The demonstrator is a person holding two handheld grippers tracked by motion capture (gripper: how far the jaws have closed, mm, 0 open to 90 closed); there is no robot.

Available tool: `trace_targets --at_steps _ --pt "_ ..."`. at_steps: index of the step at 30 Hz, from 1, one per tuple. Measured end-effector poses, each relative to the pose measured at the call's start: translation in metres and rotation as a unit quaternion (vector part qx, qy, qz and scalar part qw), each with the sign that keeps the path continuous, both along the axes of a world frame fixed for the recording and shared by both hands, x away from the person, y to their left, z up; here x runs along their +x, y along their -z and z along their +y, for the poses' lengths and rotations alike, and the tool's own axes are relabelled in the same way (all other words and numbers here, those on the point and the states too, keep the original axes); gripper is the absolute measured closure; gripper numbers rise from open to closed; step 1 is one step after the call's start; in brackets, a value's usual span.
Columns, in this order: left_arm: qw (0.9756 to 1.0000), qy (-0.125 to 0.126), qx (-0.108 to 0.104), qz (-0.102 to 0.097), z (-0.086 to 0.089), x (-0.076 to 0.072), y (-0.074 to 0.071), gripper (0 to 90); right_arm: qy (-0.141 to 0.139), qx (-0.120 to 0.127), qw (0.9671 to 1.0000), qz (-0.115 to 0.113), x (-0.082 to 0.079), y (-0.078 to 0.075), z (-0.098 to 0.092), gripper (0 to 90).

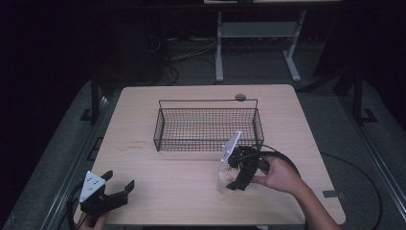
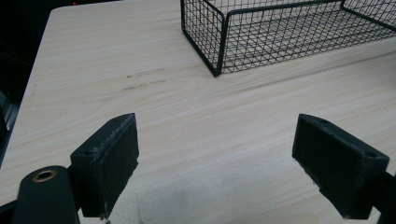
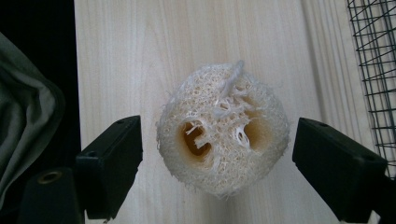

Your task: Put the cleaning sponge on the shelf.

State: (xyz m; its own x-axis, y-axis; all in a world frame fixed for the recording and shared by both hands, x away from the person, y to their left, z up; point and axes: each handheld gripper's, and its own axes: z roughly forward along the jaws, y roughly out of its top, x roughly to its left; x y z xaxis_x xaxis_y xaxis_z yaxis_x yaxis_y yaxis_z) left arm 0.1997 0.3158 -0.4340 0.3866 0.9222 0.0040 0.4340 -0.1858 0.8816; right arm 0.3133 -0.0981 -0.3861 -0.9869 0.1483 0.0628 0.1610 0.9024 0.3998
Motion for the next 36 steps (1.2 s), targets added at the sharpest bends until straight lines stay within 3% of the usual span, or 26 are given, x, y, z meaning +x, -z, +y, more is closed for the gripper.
trace_targets --at_steps 13,20,36 --pt "1.0 0.0 0.0 -0.001 0.001 0.0 -0.001 13.8 -0.011 -0.01 0.9998 0.013 0.005 0.007 0.007 26.5" --pt "1.0 -0.003 -0.001 -0.001 0.002 0.0 -0.001 13.8 -0.01 -0.008 0.9997 0.021 0.006 0.005 0.005 27.3" --pt "1.0 -0.005 -0.003 -0.001 0.004 0.0 -0.001 13.8 -0.015 0.002 0.9997 0.022 0.018 -0.017 0.006 27.4"
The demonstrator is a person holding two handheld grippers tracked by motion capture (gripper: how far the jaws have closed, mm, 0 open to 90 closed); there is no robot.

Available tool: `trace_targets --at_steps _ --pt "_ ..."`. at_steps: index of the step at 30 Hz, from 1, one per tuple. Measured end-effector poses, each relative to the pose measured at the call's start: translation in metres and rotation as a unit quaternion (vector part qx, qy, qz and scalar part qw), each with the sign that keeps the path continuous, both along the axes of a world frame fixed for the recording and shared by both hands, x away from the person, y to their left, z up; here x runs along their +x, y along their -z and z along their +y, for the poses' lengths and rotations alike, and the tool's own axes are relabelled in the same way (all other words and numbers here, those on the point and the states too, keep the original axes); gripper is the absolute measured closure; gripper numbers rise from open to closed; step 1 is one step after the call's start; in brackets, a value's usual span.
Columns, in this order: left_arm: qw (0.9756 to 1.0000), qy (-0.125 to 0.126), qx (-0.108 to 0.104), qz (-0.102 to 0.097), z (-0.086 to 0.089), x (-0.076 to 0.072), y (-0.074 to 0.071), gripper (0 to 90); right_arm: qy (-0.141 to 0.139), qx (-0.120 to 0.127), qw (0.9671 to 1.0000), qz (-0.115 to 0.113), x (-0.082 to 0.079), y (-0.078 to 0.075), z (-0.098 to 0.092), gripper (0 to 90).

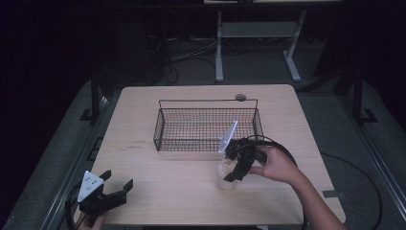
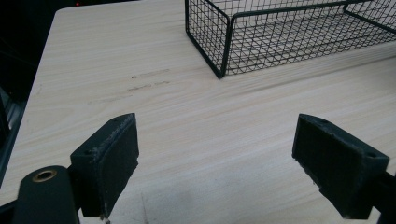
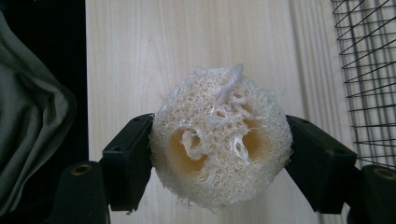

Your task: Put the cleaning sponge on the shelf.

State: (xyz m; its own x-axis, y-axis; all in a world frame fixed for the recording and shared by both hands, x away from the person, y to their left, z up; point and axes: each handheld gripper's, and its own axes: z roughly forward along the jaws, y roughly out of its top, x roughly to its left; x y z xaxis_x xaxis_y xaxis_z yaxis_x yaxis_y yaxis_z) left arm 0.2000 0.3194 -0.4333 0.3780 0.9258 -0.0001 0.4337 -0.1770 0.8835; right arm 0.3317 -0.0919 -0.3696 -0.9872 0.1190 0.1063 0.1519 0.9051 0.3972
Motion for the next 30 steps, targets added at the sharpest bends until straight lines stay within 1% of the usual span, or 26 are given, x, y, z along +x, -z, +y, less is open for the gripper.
trace_targets --at_steps 2,4,11,18,25,27,28,30 --pt "1.0 0.0 0.001 0.0 0.0 0.0 0.0 13.8 -0.002 0.005 1.0 0.002 0.002 -0.002 0.0 27.4" --pt "1.0 0.001 0.0 0.0 0.0 0.0 0.0 13.8 0.001 0.005 1.0 0.003 0.004 -0.004 0.0 27.4" --pt "1.0 0.003 0.002 0.0 -0.002 0.0 0.0 13.8 -0.003 0.006 1.0 0.004 0.01 -0.012 0.003 27.4" --pt "1.0 0.004 0.001 0.0 -0.002 0.0 0.0 13.8 0.004 0.01 0.9999 0.003 0.018 -0.02 0.002 27.4" --pt "1.0 0.004 0.001 0.0 -0.002 0.001 0.0 13.8 0.007 0.006 1.0 0.002 0.026 -0.027 0.004 27.4" --pt "1.0 0.003 0.0 -0.001 -0.002 0.001 0.0 13.8 0.004 0.01 0.9999 0.005 0.028 -0.028 0.005 27.4" --pt "1.0 0.003 0.0 -0.001 -0.002 0.001 0.0 13.8 0.005 0.003 1.0 0.004 0.03 -0.029 0.006 27.4" --pt "1.0 0.002 -0.001 0.0 -0.001 0.001 0.0 13.8 0.003 0.002 1.0 0.004 0.031 -0.029 0.007 27.4"
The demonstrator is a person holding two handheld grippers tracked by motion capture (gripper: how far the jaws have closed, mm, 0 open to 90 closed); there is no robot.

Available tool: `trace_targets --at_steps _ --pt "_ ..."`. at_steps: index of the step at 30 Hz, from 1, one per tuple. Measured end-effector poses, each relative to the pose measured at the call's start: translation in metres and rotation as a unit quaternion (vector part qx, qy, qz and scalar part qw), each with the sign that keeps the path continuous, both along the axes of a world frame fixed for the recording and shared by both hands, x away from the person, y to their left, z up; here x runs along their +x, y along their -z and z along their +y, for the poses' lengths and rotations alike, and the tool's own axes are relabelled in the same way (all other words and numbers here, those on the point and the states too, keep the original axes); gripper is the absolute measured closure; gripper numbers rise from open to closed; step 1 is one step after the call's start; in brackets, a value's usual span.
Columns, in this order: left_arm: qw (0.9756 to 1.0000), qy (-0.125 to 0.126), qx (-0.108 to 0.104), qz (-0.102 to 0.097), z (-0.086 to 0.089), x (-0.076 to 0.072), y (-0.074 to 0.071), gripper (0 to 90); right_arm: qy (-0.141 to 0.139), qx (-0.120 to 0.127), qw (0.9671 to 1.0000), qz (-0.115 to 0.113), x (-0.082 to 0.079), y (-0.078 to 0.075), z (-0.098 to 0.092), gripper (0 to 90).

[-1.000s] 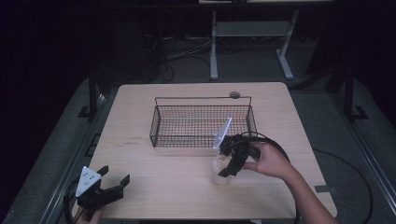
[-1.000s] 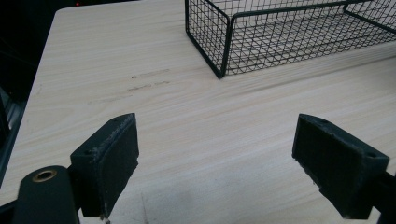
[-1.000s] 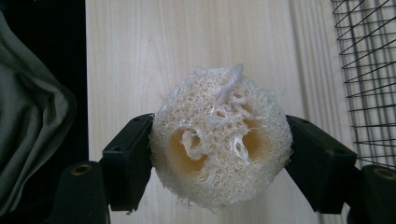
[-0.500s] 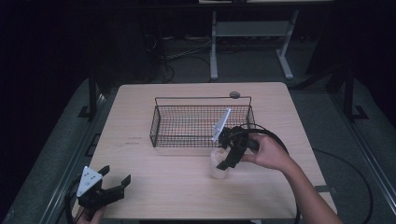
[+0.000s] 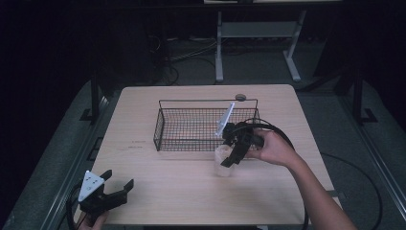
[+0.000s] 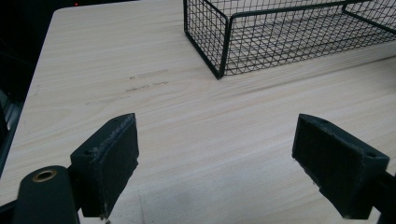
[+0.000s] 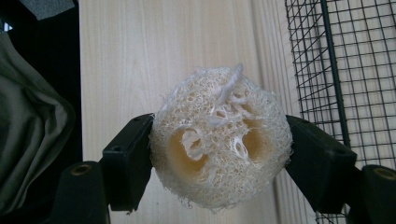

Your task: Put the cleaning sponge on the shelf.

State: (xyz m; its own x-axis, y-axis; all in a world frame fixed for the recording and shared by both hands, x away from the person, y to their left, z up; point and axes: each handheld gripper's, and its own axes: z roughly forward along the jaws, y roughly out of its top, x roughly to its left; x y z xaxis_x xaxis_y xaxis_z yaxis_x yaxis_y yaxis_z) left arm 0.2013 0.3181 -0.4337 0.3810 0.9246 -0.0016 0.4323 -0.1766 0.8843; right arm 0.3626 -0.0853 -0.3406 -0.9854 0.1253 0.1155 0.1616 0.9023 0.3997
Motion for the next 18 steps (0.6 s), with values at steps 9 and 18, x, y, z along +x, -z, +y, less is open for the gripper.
trace_targets --at_steps 9,18 --pt "1.0 0.0 0.001 0.001 0.001 0.001 0.001 13.8 0.001 0.001 1.0 0.004 0.012 -0.008 0.002 27.4" --pt "1.0 0.0 0.003 0.002 0.003 0.001 0.001 13.8 0.007 0.006 0.9999 0.004 0.023 -0.018 0.003 27.4"
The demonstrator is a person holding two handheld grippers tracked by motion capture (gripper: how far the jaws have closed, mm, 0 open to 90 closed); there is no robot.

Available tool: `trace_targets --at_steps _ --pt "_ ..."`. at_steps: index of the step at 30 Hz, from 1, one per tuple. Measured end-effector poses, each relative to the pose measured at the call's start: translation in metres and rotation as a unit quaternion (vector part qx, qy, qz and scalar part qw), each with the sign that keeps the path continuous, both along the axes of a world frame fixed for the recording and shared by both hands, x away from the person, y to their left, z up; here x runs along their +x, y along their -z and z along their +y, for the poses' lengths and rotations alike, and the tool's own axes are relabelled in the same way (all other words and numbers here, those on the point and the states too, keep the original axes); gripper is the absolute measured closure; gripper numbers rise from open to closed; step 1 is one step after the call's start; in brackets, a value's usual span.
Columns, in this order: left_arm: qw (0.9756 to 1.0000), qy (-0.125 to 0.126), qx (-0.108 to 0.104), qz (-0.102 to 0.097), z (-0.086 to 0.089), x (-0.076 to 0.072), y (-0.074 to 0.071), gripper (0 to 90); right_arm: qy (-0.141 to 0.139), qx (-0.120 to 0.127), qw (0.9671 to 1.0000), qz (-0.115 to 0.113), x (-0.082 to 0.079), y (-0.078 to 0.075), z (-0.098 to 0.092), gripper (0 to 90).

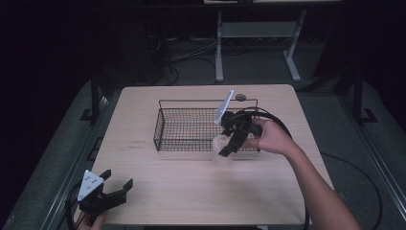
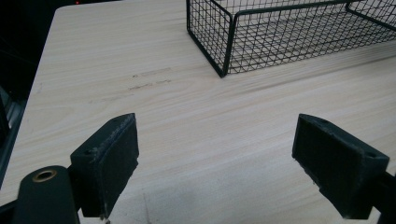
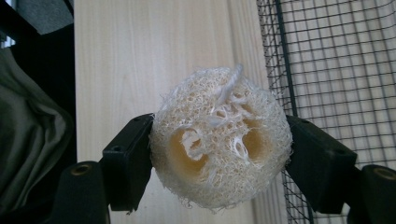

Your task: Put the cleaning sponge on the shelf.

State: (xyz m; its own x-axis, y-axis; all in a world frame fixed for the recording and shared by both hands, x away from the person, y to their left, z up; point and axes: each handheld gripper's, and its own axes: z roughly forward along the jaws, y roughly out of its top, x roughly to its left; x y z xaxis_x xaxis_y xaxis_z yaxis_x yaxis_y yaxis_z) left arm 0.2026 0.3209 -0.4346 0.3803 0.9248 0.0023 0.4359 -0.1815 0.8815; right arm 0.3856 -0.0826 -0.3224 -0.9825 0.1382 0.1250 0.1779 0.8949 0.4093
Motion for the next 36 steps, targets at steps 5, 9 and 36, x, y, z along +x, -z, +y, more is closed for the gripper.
trace_targets --at_steps 5,9,36 --pt "1.0 0.0 0.0 0.0 0.0 0.0 0.0 13.8 0.0 0.002 1.0 -0.001 0.006 -0.004 0.002 27.4" --pt "1.0 0.0 0.001 0.0 0.0 0.0 0.0 13.8 0.001 -0.005 1.0 -0.001 0.01 -0.006 0.003 27.5" --pt "1.0 -0.005 -0.005 -0.004 0.002 0.0 -0.002 13.8 0.024 0.002 0.9997 0.002 0.052 -0.033 0.004 27.4"
